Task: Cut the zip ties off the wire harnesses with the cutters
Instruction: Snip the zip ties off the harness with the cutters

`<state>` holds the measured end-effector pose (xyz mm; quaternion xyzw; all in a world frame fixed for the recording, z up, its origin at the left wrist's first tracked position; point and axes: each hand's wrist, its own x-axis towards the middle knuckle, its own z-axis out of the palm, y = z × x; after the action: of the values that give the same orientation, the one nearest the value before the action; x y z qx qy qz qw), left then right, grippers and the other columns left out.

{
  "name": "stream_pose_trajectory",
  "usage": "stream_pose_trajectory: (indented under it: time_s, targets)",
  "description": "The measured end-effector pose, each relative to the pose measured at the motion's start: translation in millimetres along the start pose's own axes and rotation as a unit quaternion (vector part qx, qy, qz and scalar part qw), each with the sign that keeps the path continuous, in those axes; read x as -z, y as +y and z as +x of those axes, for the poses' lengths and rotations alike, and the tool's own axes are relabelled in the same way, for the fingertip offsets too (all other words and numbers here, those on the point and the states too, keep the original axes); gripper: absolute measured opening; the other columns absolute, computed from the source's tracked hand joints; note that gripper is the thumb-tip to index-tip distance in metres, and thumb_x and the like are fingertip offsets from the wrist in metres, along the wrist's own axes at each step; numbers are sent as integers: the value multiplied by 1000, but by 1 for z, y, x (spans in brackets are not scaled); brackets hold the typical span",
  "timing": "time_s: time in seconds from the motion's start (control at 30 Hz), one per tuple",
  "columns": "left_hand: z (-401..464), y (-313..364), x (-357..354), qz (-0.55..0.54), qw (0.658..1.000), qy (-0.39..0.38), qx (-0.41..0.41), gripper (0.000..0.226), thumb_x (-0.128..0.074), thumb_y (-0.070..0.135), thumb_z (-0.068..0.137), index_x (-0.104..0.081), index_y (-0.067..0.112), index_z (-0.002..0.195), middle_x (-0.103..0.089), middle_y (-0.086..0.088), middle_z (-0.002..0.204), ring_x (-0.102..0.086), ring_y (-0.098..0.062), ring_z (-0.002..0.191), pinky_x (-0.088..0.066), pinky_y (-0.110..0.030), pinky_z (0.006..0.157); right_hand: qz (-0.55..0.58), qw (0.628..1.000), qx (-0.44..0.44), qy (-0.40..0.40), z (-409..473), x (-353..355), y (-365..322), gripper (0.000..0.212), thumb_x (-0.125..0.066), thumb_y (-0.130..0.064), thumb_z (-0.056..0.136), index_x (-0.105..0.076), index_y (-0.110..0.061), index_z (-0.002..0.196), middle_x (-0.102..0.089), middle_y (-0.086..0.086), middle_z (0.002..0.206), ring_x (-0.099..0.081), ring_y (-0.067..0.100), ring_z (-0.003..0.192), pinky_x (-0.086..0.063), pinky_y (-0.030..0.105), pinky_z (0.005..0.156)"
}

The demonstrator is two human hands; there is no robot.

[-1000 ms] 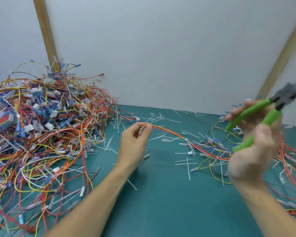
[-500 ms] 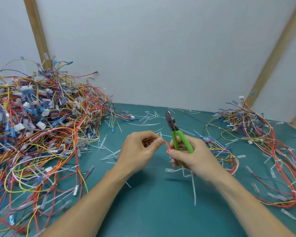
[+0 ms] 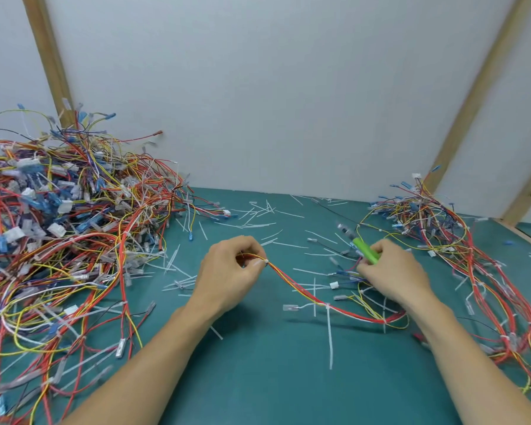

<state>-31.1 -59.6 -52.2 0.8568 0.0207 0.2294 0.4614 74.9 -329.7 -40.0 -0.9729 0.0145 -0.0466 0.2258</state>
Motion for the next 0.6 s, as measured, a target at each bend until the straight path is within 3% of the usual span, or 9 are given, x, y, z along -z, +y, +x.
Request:
stream_pose_trajectory:
  time_s: [0.03,0.1,0.2,0.27,0.33,0.43,0.53,0.6]
  targets:
    - [0,0,0,-2,1000,-1,1,9,-56,27,69,-65,28,69,-60,7,60,-51,-13,58,-44,-30,60,-21,1000,-3,-15,0,-3,2,27,-72,-40,86,-58,-29,106,-68,-3,94,-61,26,85,-42,34,70]
    - [-1,2,-1,-11,1000,-24,5,7,-61,27,75,-67,27,72,-65,4,65,-52,-13,59,-46,-30,63,-27,999,29,30,-2,-9,0,29,-74,-44,86,-58,-29,105,-68,-5,93,-59,26,84,-38,33,68]
    - [-2,7,-1,-62,996,-66,11,12,-71,15,88,-74,24,80,-71,3,75,-57,-12,68,-48,-29,69,139,975,147,97,-16,-4,-18,25,-77,-43,87,-58,-29,95,-69,-13,86,-64,21,84,-44,34,69]
    - [-1,10,1,-92,993,-65,22,15,-71,8,89,-77,21,84,-74,2,79,-61,-12,73,-50,-30,73,306,927,214,33,-34,4,-38,22,-81,-37,85,-63,-28,93,-71,-11,84,-67,16,84,-51,34,75]
    - [1,11,2,-110,991,-71,33,14,-71,5,88,-79,17,86,-76,1,81,-65,-10,76,-54,-33,78,380,880,276,-65,-56,5,-58,21,-79,-32,83,-65,-23,95,-72,-7,88,-68,18,84,-53,31,79]
    - [-3,15,-3,-107,988,-103,31,7,-74,8,84,-79,13,85,-76,0,78,-64,-7,73,-53,-30,74,345,863,352,-115,-84,-10,-75,27,-82,-27,80,-62,-21,96,-69,-6,89,-66,19,84,-54,33,81]
    - [-6,18,-4,-89,988,-122,16,19,-64,21,74,-72,4,78,-67,-20,77,-51,-12,68,-42,-32,64,299,870,390,-48,-89,-22,-79,31,-86,-28,79,-59,-25,94,-66,-18,85,-63,14,82,-53,34,79]
    - [-5,19,-3,-105,986,-126,16,7,-69,15,80,-75,14,77,-70,-14,76,-53,-8,69,-46,-31,65,290,874,389,-6,-87,-23,-77,29,-85,-30,83,-57,-27,93,-66,-21,85,-63,13,83,-53,35,77]
